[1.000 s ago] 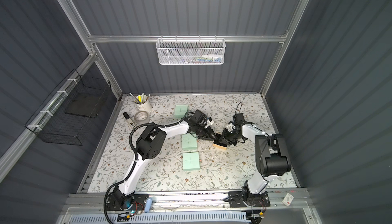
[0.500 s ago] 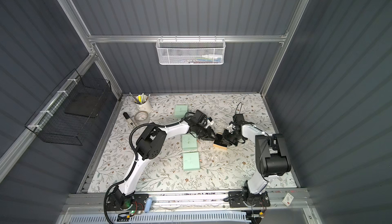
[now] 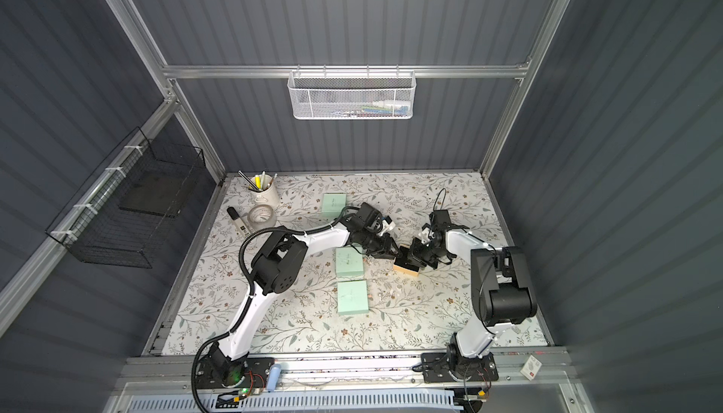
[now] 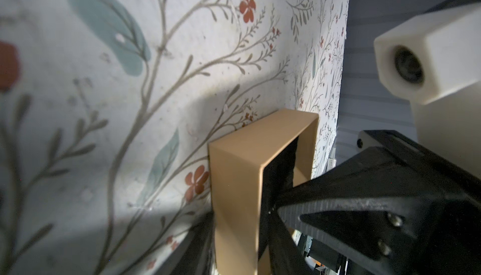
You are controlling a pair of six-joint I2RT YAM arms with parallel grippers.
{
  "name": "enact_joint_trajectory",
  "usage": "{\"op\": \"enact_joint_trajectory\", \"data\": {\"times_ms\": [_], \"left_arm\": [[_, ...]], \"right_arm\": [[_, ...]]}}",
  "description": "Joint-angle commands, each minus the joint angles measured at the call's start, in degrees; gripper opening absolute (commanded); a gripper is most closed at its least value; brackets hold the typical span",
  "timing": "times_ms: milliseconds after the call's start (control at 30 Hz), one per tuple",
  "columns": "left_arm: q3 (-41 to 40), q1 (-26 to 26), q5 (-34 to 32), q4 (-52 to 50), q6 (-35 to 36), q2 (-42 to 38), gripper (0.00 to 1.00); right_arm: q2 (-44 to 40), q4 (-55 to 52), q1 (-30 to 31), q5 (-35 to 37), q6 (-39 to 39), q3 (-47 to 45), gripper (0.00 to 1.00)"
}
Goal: Take out the earrings from the drawer-style jewelry box
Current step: Pick up the earring from the drawer, then place the earring at the center of the board.
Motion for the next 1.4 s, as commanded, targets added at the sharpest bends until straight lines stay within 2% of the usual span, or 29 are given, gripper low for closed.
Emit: {"op": "enact_joint_trajectory", "data": {"times_ms": [0,400,800,933,1067,1200,1367], "left_arm": [[1.1,-0.3,1.1,-0.1,-0.7,1.0,0.37],[1.1,-0.2,1.3,0.3,-1.2,-0.5,0.39],[-1.7,1.7,0.4,1.3,-2.3,-11.1,0.41],[-6.2,3.8,-2.1,1.7,-2.6,-17.1,0.41],[-9.5,5.8,-0.3,1.7,-2.6,-21.3,0.42],[-14.3,7.2,-1.0,3.5,-3.0,-27.6,0.43],[-19.9,11.9,-2.5,3.3,-2.3,-34.7,0.44]], "right_arm": [[-0.9,-0.5,0.3,-1.1,0.2,-0.6,0.00],[-6.2,-2.3,0.2,-1.9,1.2,-0.4,0.00],[-12.4,-4.0,0.3,-1.8,5.6,5.2,0.00],[-12.1,-3.9,0.4,-1.5,6.5,7.4,0.00],[-10.5,-3.3,0.9,-1.3,7.1,9.1,0.00],[-7.0,-3.4,3.8,1.0,7.0,12.2,0.00],[-1.5,-0.7,6.9,1.0,8.8,16.1,0.00]]}}
